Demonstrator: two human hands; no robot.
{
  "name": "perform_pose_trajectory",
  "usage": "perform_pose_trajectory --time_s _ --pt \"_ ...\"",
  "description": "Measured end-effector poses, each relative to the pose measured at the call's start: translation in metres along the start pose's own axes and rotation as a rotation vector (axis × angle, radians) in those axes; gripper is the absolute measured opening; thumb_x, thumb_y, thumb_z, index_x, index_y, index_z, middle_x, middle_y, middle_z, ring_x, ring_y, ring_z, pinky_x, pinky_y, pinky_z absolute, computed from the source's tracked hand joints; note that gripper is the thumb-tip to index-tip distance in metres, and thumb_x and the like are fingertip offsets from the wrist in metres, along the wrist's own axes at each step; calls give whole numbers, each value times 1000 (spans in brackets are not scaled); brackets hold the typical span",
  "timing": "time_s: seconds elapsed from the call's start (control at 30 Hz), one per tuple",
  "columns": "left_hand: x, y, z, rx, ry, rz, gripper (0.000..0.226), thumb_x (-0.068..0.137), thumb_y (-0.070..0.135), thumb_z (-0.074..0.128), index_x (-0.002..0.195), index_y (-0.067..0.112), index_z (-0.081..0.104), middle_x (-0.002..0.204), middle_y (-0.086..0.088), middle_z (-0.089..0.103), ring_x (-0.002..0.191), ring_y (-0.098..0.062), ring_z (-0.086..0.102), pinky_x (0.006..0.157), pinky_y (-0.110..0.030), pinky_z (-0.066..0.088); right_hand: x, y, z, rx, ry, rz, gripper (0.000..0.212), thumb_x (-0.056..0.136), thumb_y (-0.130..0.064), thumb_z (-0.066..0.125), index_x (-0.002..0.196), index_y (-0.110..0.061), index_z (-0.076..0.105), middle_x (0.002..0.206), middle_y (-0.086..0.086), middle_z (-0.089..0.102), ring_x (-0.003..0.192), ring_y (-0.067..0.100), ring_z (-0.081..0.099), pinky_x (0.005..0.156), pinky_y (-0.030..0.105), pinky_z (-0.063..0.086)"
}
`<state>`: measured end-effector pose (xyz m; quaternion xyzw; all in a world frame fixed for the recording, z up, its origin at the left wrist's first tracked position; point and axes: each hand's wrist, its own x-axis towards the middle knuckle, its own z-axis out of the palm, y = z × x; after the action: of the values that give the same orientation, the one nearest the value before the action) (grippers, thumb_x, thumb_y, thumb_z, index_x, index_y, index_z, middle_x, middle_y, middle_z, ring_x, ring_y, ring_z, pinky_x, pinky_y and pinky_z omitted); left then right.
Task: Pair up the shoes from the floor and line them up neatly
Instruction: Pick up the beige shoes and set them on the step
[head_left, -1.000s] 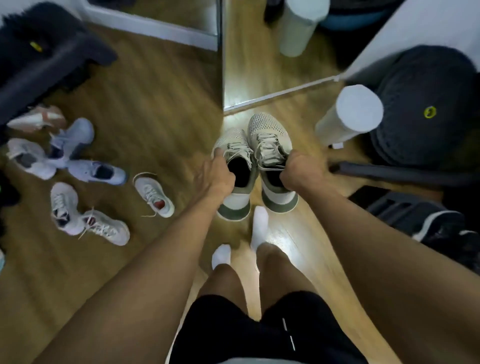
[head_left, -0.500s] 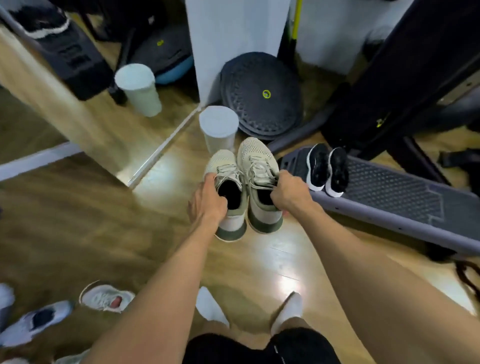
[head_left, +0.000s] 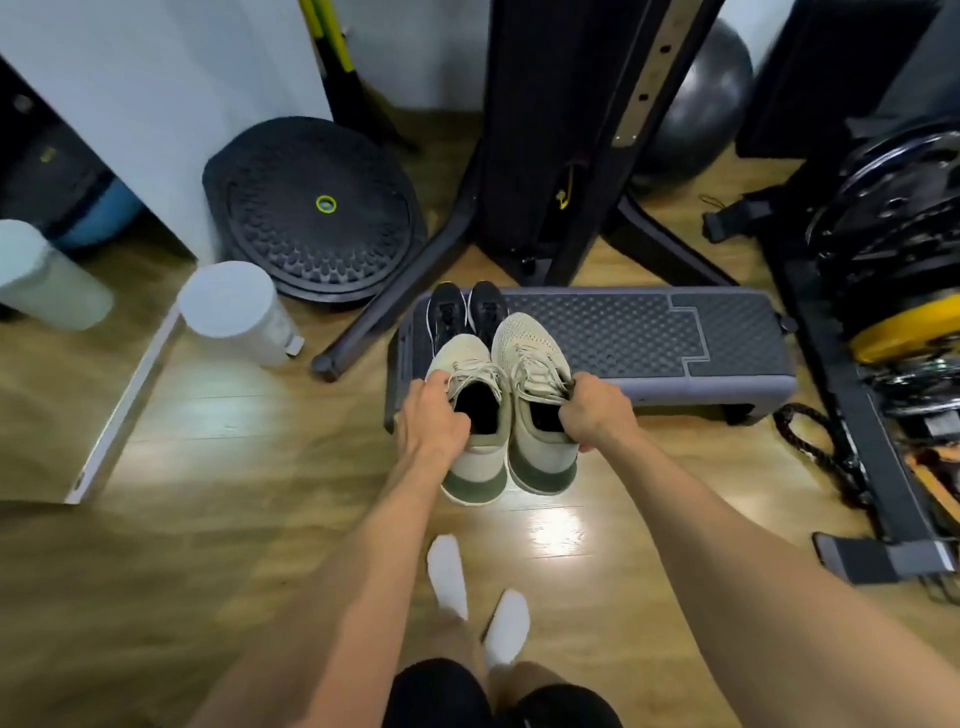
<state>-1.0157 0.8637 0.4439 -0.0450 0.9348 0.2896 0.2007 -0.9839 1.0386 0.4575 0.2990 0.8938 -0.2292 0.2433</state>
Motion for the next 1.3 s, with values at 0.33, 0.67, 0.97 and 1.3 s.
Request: perform_pose_trajectory --time_s 0.33,0.67,0.97,1.3 --pt "152 82 99 53 -73 139 60 87 0 51 140 26 38 132 -3 44 113 -33 53 96 -43 41 176 47 -23 14 93 151 34 87 -12 47 121 -8 47 121 19 60 116 37 52 92 40 43" --pt "281 87 236 106 -123 129 58 87 -2 48 139 24 38 132 -5 42 107 -37 56 91 -46 40 348 103 27 35 84 201 36 85 -10 54 121 -10 53 114 19 63 110 39 55 89 39 45" --pt "304 78 310 53 -82 73 68 86 -3 54 143 23 30 133 -5 36 93 -31 61 82 -38 49 412 138 51 65 136 160 34 87 -7 49 120 -10 53 111 21 63 105 41 54 83 39 43" --pt "301 66 334 -70 71 115 68 80 -9 47 142 16 36 126 -6 41 80 -8 50 69 -13 44 415 147 56 88 196 203 35 85 -3 45 116 -11 59 106 21 65 101 41 58 83 38 46"
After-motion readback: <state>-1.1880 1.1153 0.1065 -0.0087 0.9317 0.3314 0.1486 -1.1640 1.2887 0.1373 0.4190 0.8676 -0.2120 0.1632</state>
